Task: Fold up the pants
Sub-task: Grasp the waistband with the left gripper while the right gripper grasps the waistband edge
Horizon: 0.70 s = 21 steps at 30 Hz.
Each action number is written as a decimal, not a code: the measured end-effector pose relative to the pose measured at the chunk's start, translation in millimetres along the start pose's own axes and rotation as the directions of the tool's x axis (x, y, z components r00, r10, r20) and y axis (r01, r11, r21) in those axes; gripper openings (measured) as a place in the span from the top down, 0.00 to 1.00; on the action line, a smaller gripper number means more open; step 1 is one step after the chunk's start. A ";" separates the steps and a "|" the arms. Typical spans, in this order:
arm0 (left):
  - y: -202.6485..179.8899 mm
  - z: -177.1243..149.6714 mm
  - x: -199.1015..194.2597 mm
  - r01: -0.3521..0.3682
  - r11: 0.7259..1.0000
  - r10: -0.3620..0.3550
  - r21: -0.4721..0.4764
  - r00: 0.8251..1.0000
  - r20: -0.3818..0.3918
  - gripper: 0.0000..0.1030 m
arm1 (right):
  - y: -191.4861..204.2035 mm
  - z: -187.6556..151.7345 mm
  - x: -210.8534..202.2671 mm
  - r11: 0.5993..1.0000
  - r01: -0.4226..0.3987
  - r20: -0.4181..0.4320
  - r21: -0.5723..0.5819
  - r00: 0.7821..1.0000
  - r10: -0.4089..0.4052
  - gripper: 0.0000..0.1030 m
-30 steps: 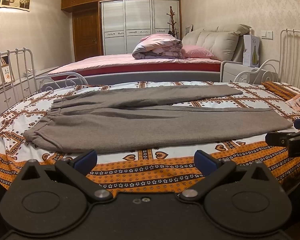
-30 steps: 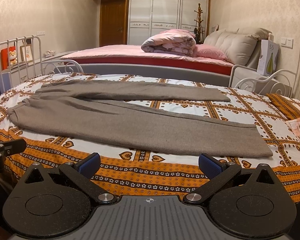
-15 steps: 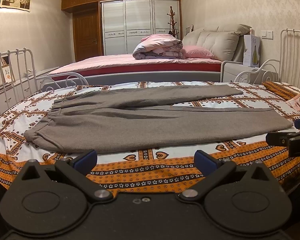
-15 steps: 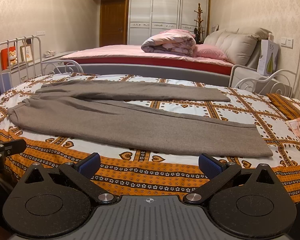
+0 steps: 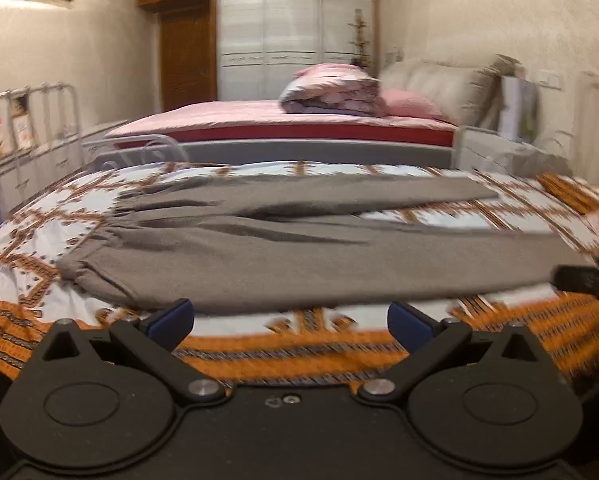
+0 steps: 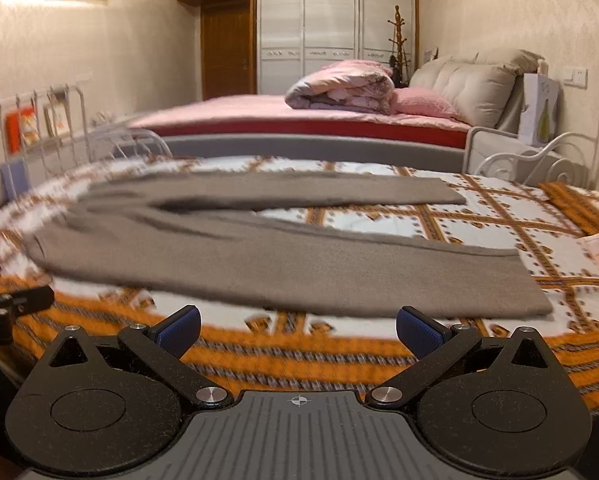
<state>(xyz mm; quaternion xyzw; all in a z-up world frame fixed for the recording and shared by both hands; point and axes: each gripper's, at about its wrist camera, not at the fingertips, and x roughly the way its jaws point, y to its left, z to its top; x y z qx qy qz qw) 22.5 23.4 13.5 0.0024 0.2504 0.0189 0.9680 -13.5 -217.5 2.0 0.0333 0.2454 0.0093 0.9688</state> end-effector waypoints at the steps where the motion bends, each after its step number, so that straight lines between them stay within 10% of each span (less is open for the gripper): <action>1: 6.8 6.4 3.3 -0.023 1.000 0.023 -0.017 1.000 0.011 0.06 | -2.5 6.7 3.0 1.000 -0.011 0.004 -0.003 1.000 0.011 0.00; 21: 147.2 107.1 181.0 -0.153 0.988 0.152 -0.009 0.988 -0.040 0.13 | -38.6 129.9 179.9 1.000 -0.015 0.030 -0.005 0.999 0.015 0.00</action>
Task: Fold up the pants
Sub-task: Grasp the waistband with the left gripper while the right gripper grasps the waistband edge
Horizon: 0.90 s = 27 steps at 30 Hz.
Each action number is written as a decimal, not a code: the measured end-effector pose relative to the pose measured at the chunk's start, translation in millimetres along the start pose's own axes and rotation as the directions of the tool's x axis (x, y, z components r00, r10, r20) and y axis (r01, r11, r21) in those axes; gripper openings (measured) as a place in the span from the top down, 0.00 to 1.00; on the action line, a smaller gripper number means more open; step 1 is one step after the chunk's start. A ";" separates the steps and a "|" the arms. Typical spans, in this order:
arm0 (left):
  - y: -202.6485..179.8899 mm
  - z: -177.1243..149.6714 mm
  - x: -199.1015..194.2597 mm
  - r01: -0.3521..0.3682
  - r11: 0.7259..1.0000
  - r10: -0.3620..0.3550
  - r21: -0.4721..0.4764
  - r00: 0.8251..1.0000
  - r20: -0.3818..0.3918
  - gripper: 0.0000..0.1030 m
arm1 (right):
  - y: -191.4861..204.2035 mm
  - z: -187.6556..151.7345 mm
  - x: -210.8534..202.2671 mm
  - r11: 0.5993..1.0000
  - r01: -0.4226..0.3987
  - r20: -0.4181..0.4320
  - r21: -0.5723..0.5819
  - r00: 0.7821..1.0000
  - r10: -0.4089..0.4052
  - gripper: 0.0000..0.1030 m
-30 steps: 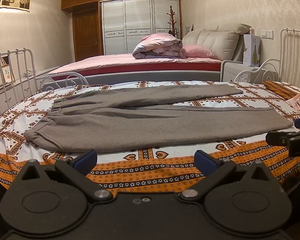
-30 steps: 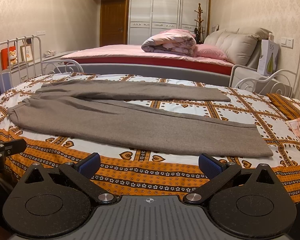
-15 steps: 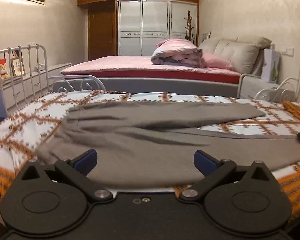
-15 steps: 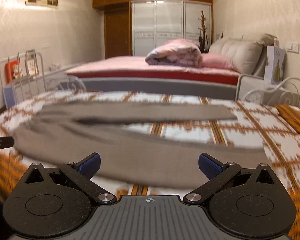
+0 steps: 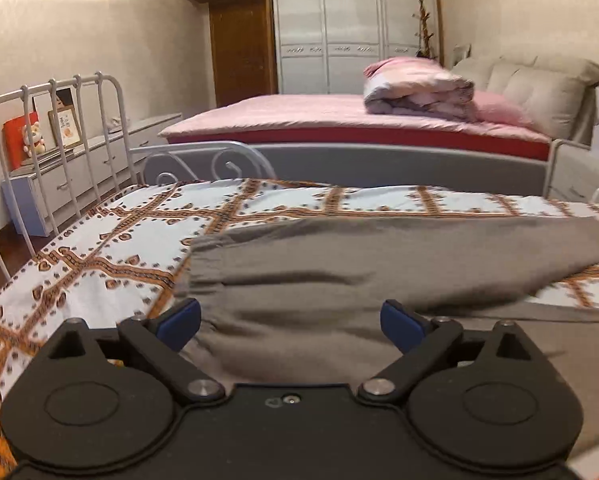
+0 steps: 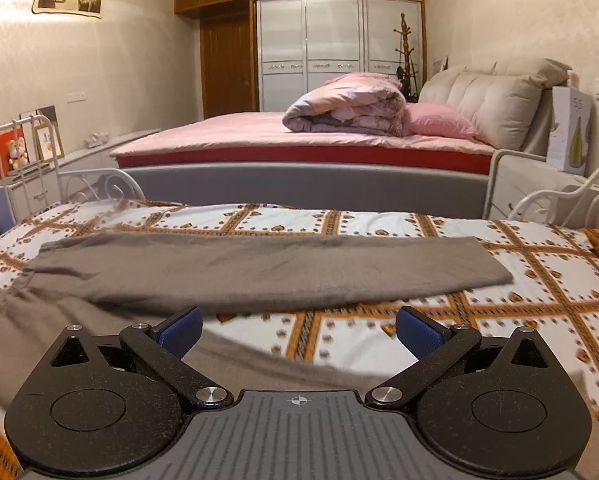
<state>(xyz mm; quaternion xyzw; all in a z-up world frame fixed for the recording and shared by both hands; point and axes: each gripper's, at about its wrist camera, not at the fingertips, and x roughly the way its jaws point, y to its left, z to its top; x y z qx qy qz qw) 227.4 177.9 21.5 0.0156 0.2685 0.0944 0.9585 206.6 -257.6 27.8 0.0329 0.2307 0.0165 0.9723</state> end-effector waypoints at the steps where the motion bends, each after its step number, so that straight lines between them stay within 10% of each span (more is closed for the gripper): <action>1: 6.8 5.4 11.6 -0.001 1.000 0.001 -0.002 1.000 -0.003 0.13 | -0.3 4.2 10.0 1.000 -0.007 -0.003 -0.005 1.000 0.007 0.00; 14: 104.7 47.5 198.9 -0.004 0.996 -0.015 -0.084 0.974 -0.228 0.55 | 74.2 85.7 218.0 0.950 -0.214 -0.063 -0.228 0.977 0.205 0.21; 27: 115.0 60.4 273.7 0.042 0.999 -0.042 -0.007 0.953 -0.298 0.51 | 110.4 71.5 372.7 0.840 -0.357 -0.271 -0.408 0.926 0.262 0.36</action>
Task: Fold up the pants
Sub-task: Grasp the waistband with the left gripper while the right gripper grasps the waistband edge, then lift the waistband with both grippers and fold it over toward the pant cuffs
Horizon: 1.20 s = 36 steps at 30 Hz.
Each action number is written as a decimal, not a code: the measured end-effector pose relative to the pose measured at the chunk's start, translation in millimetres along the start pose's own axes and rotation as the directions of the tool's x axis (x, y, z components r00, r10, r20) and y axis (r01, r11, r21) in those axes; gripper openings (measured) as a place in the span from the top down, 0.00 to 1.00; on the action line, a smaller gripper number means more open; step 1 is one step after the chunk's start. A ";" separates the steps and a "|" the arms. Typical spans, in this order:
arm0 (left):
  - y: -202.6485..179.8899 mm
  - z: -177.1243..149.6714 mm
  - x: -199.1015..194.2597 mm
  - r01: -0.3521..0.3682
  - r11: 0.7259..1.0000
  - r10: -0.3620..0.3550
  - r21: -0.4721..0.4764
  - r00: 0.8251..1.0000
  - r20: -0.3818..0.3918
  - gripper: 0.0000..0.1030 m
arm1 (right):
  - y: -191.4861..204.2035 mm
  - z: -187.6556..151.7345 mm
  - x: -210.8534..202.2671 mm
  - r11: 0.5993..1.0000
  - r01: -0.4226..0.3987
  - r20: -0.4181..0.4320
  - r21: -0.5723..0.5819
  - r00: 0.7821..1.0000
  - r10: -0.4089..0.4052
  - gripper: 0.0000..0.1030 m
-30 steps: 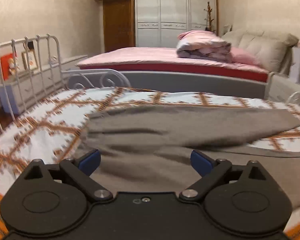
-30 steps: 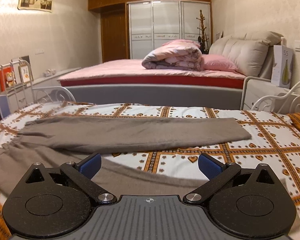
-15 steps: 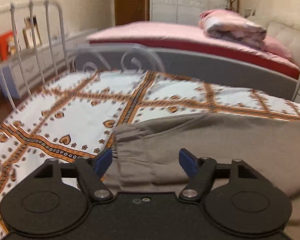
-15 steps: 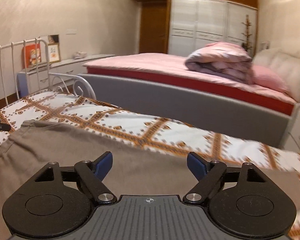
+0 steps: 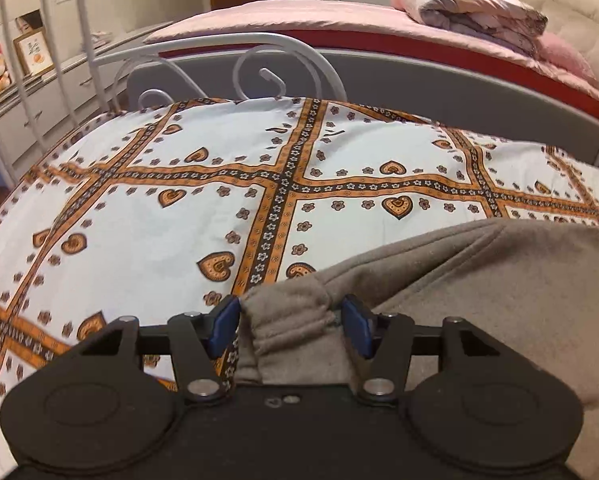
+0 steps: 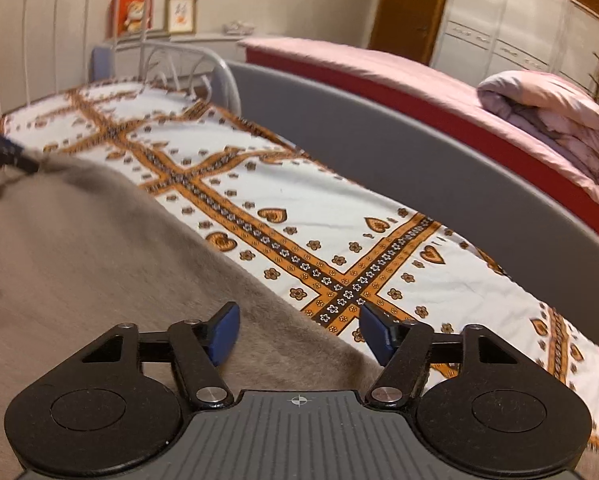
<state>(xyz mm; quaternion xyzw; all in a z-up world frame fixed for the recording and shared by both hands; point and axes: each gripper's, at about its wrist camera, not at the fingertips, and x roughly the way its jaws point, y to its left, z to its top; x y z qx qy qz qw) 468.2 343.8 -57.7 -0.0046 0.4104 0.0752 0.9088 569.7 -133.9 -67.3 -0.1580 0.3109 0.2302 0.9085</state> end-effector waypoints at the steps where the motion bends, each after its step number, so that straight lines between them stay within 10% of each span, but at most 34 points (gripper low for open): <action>1: -0.9 1.1 4.2 0.004 1.000 -0.004 0.011 1.000 -0.008 0.51 | -1.7 -0.1 4.5 1.000 -0.001 -0.014 -0.021 1.000 0.001 0.36; 5: 5.4 0.5 16.5 0.029 0.999 -0.030 -0.030 0.999 -0.015 0.53 | -14.4 -1.9 14.4 0.999 -0.054 -0.053 -0.003 0.997 0.054 0.38; 7: 7.4 -0.7 17.3 0.043 0.998 -0.043 -0.039 0.999 -0.004 0.58 | -18.1 -1.2 14.8 0.993 -0.117 -0.073 0.027 0.990 0.119 0.73; 12: 8.9 -2.5 5.3 0.059 0.997 -0.057 -0.054 0.997 0.050 0.70 | -9.1 3.5 6.3 0.996 -0.088 -0.084 0.008 0.993 0.088 0.92; 22: 23.4 -19.4 -94.6 0.156 0.987 -0.138 -0.035 0.942 0.307 0.70 | 24.6 5.6 -116.9 0.997 -0.061 0.075 -0.036 0.995 0.064 0.94; 28: 17.5 -68.3 -165.4 0.200 0.976 -0.217 0.084 0.918 0.331 0.71 | 79.4 -22.3 -216.0 0.992 -0.028 0.149 -0.126 0.988 0.047 0.99; 36: 33.3 -151.8 -180.1 0.228 0.971 -0.207 -0.072 0.952 0.225 0.90 | 135.7 -91.1 -265.6 0.995 -0.074 0.120 0.062 0.991 0.067 0.98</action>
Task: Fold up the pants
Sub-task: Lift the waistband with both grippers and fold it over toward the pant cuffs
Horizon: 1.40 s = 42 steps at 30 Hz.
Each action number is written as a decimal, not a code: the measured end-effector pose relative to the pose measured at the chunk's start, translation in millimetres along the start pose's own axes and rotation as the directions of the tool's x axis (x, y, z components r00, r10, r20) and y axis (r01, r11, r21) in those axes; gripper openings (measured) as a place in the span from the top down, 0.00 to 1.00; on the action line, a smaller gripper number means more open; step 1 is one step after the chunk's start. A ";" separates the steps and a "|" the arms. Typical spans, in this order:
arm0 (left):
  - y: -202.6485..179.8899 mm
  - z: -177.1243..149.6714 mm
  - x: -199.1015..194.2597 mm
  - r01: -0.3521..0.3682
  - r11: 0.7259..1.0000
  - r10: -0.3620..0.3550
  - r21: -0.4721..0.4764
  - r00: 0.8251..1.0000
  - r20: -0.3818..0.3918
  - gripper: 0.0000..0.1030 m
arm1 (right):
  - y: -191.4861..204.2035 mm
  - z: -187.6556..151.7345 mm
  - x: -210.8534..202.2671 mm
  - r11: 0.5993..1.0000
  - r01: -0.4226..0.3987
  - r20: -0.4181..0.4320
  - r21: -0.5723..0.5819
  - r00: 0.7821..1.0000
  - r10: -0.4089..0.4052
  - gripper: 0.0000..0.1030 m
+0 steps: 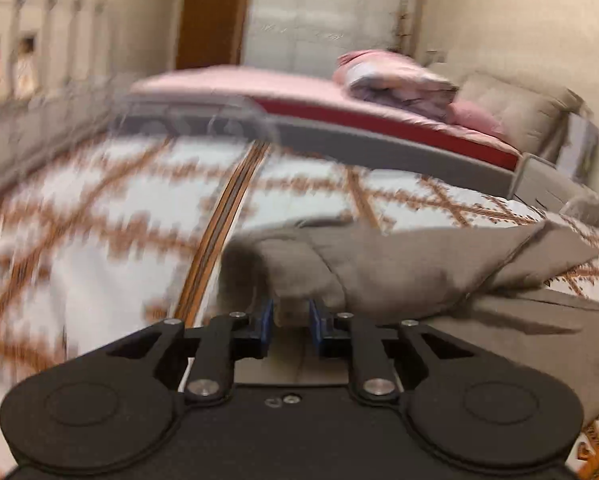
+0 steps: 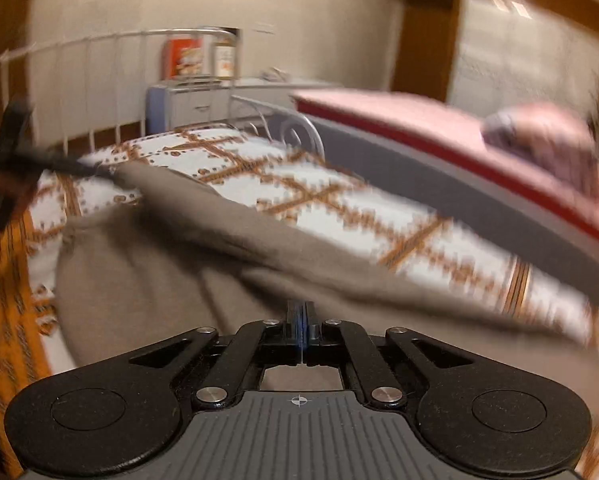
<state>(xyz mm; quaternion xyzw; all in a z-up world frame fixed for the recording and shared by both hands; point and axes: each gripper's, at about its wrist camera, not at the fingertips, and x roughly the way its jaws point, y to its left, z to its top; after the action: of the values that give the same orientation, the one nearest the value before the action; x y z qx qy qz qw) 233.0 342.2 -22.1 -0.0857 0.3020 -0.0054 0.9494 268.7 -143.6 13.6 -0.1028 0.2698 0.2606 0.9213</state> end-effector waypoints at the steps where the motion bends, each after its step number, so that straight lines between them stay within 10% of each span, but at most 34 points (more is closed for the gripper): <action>1: 4.2 -5.2 -1.4 0.000 0.999 -0.001 -0.054 1.000 -0.007 0.85 | 0.8 -3.2 4.6 0.999 0.030 -0.010 0.023 1.000 -0.029 0.97; 9: 1.2 -9.3 -9.9 -0.003 0.937 0.014 -0.348 0.999 0.030 0.51 | -19.8 10.7 39.8 0.964 0.109 0.013 0.242 0.993 -0.115 0.85; 16: 7.1 -8.1 25.1 0.010 0.869 -0.014 -0.495 1.000 -0.005 0.58 | -49.4 9.5 51.8 0.895 0.118 0.055 0.431 0.986 -0.157 0.48; 33: 12.6 7.3 76.5 0.002 0.863 0.000 -0.504 1.000 0.003 0.78 | -189.5 -36.3 142.7 0.428 -0.039 0.064 0.903 0.997 -0.044 0.53; 35: 15.5 9.1 80.2 0.009 0.864 -0.011 -0.504 1.000 -0.001 0.80 | -198.7 -34.2 146.8 0.440 -0.037 0.048 0.897 0.999 -0.015 0.95; 42: 24.8 30.9 62.3 0.097 0.856 -0.078 -0.508 0.995 0.059 0.84 | -165.5 -7.5 71.2 0.680 -0.037 0.113 0.732 0.991 -0.067 0.95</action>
<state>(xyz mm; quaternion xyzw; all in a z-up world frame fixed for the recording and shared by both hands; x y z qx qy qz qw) 300.6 367.6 -37.1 -0.3474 0.2711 0.0331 0.8971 405.2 -255.3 -23.8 0.2891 0.2896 0.1296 0.9032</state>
